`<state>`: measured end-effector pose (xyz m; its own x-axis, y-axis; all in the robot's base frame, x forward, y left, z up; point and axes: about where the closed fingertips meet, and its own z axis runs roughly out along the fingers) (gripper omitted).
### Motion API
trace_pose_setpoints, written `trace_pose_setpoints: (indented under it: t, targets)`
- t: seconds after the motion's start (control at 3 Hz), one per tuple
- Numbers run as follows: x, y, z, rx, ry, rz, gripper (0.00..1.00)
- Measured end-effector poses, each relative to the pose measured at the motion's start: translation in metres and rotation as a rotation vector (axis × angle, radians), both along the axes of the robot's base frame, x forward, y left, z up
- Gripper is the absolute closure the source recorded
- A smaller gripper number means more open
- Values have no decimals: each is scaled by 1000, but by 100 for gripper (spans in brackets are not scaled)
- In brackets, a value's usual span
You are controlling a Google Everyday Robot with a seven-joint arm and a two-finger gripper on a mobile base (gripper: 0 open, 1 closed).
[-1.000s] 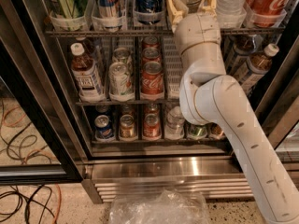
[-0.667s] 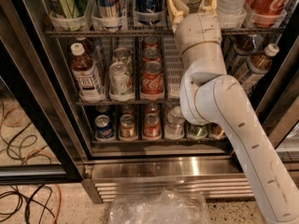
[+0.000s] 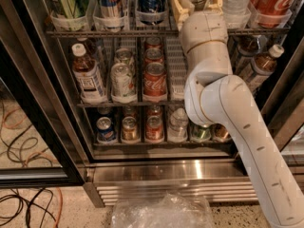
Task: Pick 7up can from top shelf of fridge
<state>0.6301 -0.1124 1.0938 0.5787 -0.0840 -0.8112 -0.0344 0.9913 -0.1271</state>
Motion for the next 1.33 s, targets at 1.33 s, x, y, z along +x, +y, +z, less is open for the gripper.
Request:
trace_pose_setpoints:
  t: [1.33]
  targets:
    - [-7,8,57,-12,-191,53,100]
